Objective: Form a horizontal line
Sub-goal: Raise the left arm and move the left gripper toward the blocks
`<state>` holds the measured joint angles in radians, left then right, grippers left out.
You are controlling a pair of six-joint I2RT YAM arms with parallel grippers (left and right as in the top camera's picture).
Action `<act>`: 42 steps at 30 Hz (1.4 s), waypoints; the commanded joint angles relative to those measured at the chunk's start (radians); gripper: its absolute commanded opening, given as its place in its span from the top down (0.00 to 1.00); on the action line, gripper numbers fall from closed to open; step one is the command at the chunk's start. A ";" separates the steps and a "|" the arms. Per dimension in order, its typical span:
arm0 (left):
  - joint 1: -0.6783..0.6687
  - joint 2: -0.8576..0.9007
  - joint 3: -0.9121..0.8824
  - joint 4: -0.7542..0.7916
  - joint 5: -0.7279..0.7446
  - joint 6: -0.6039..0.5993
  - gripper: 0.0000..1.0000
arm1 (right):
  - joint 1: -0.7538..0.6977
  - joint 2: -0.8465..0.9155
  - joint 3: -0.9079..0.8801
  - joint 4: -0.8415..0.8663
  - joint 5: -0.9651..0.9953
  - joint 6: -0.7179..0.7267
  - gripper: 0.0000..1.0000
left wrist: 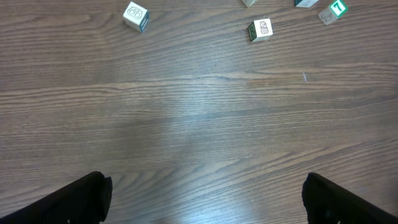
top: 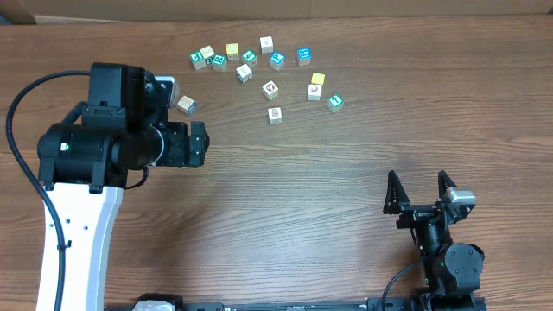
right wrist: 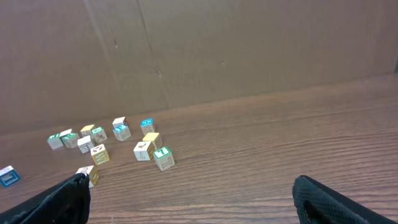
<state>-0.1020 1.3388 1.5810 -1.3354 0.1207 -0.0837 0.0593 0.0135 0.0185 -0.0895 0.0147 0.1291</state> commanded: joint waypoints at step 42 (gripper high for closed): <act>0.003 0.231 0.016 0.056 0.003 -0.165 0.96 | -0.005 -0.011 -0.011 0.006 -0.002 -0.007 0.00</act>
<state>-0.1020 1.5410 1.5810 -1.2716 0.1204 -0.2409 0.0593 0.0135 0.0185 -0.0898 0.0147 0.1295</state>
